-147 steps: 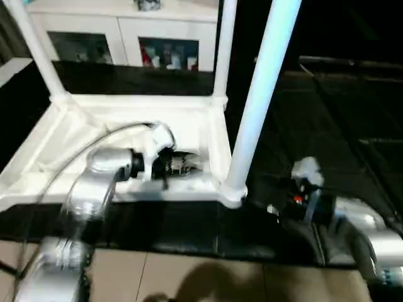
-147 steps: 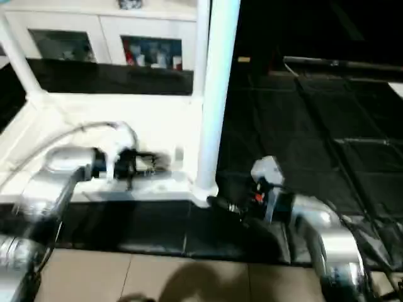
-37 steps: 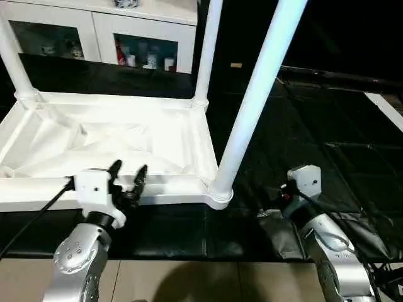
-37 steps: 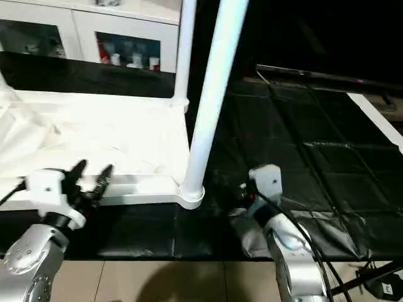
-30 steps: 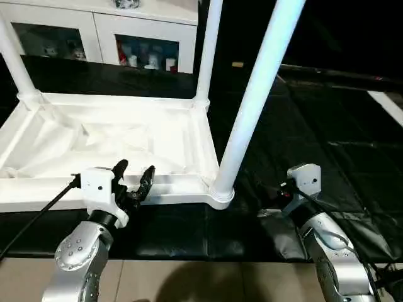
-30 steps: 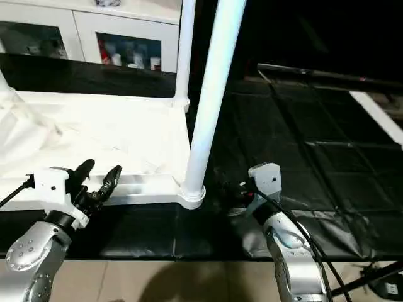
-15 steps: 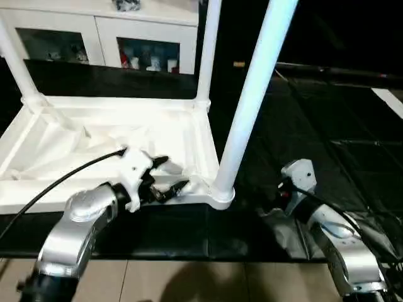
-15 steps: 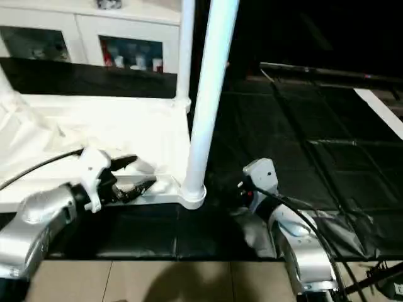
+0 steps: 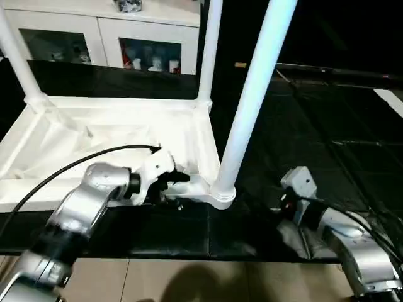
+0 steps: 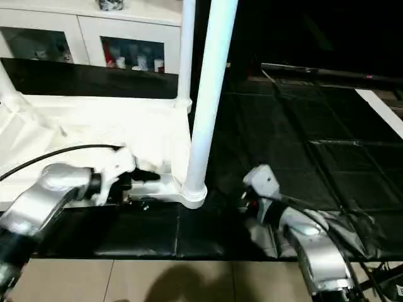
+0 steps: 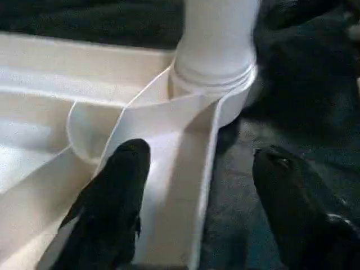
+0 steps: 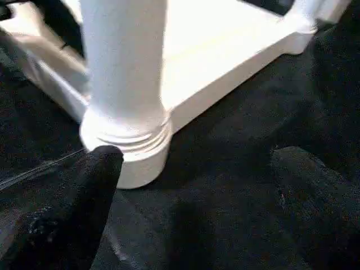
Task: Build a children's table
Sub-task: Rotate leg to tighten
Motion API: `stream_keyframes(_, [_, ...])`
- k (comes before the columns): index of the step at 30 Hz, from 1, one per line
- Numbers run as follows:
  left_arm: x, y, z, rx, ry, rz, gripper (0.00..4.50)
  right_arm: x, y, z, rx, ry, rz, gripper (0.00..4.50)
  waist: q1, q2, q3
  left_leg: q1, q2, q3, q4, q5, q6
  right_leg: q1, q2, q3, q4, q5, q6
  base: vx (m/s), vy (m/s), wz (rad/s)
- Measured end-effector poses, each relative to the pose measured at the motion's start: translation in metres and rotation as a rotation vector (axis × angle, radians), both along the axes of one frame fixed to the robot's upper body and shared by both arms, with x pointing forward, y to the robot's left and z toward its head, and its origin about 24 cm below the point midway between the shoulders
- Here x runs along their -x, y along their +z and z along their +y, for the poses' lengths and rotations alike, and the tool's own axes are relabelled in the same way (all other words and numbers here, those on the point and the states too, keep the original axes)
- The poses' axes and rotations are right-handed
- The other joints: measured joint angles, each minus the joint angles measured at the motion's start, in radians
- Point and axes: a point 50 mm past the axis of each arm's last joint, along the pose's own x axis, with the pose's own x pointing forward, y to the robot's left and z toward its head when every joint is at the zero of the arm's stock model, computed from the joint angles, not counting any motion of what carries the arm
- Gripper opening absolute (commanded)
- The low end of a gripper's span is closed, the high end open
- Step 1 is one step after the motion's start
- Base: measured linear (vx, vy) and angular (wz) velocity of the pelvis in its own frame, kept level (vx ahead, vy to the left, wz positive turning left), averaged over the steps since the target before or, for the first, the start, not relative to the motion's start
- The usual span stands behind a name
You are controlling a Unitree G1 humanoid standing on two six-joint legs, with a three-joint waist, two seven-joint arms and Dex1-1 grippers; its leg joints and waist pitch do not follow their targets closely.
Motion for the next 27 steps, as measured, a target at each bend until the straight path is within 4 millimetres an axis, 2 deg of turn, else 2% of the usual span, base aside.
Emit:
stream_keyframes(8, [-0.012, -0.008, 0.000, -0.076, -0.019, 0.053, 2.47, 0.003, 0.004, 0.002, -0.011, 0.023, -0.012, 4.50, 0.007, 0.006, 0.000, 0.000, 0.000, 0.000, 0.001, 0.000, 0.000, 0.000, 0.000, 0.000, 0.000, -0.001, 0.002, 0.000, 0.000, 0.00])
stream_keyframes(16, [-0.017, -0.008, -0.010, -0.046, -0.064, 0.057, 1.92, 0.004, 0.003, 0.002, -0.011, 0.023, -0.009, 4.50, 0.008, 0.007, 0.001, 0.000, 0.000, 0.000, 0.001, 0.000, 0.000, 0.000, 0.000, 0.000, 0.000, -0.001, 0.001, 0.000, 0.000, 0.00])
stream_keyframes(17, [-0.017, -0.006, -0.012, -0.040, -0.077, 0.044, 1.69, 0.004, 0.003, 0.002, -0.011, 0.023, -0.009, 4.50, 0.008, 0.007, 0.001, 0.000, 0.000, 0.000, 0.001, 0.000, 0.000, 0.000, 0.000, 0.000, 0.000, -0.001, 0.001, 0.000, 0.000, 0.00])
stream_keyframes(20, [-0.019, -0.003, -0.016, -0.030, -0.119, 0.022, 1.59, 0.004, 0.002, 0.002, -0.008, 0.023, -0.008, 4.50, 0.008, 0.008, 0.000, 0.000, 0.000, 0.000, 0.001, 0.000, 0.000, 0.000, 0.000, 0.000, 0.000, -0.001, 0.001, 0.000, 0.000, 0.00])
stream_keyframes(22, [-0.019, -0.004, -0.016, -0.037, -0.129, 0.027, 1.27, 0.004, 0.002, 0.002, -0.007, 0.025, -0.007, 4.50, 0.008, 0.008, 0.000, 0.000, 0.000, 0.000, 0.001, 0.000, 0.000, 0.000, 0.000, 0.000, 0.000, -0.001, 0.001, 0.000, 0.000, 0.00])
stream_keyframes(27, [-0.017, -0.012, -0.014, -0.075, -0.141, 0.058, 1.03, 0.007, -0.001, 0.003, -0.003, 0.027, 0.004, 4.50, 0.008, 0.009, 0.001, 0.000, 0.000, 0.000, 0.000, 0.000, 0.000, 0.000, 0.000, 0.000, 0.000, -0.001, 0.002, 0.000, 0.000, 0.00])
